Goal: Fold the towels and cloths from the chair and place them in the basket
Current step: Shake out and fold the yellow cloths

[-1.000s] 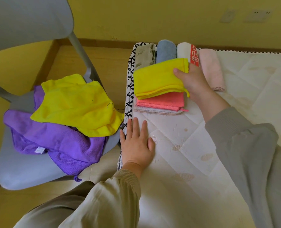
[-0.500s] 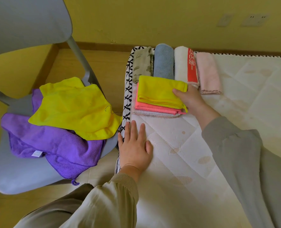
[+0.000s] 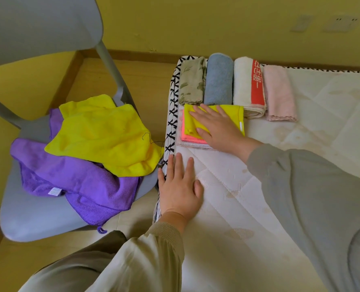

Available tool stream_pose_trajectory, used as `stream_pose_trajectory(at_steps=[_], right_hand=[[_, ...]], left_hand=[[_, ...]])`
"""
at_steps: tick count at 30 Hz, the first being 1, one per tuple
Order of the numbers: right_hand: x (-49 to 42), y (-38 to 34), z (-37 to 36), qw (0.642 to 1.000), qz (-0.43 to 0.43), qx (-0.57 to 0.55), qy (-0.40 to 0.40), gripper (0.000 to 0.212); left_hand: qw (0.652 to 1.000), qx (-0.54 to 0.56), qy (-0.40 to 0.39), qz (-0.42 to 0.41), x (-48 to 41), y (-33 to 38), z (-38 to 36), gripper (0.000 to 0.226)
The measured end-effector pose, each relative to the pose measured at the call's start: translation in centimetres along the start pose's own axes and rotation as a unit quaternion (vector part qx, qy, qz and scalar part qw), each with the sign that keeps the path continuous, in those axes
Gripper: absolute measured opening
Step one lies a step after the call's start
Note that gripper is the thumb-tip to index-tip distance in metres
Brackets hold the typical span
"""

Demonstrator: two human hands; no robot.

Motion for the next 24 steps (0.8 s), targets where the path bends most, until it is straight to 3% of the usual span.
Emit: stream_pose_trajectory(at_steps=[8,12,17,21,24], right_hand=[[0.4,-0.6,0.6,0.999,-0.018,0.027,-0.006,0.057],[1.1,-1.7,1.9,0.997,-0.074,0.006,0.036,0.053],[1.3,-7.2,3.6,0.987,-0.053,-0.031,0.152,0.043],[0.1,-13.3,2.0,0.989,-0.023,-0.129,0.072,0.027],[-1.0,-17.4,-0.2,0.993,0.004,-0.121,0.003,0.025]], left_hand=[[0.999,0.010,-0.039,0.003,-0.1,0.0,-0.5,0.067],[0.996,0.004,-0.075,-0.040,-0.5,0.3,0.8,0.071],[0.992,-0.022,0.012,-0.122,-0.5,-5.4,5.3,0.052],[0.995,-0.037,0.062,-0.073,0.2,-11.7,8.4,0.046],[0.998,-0.037,0.046,-0.039,0.8,-14.7,8.9,0.048]])
Point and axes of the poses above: each hand's wrist, its own x-axis away from the middle knuckle, its own z-axis out of the back of the hand, y = z × x, the point moved 6 cm from there along -x, towards the middle knuckle, and after that the axes turned 4 degrees about y, right-handed, at the moved point
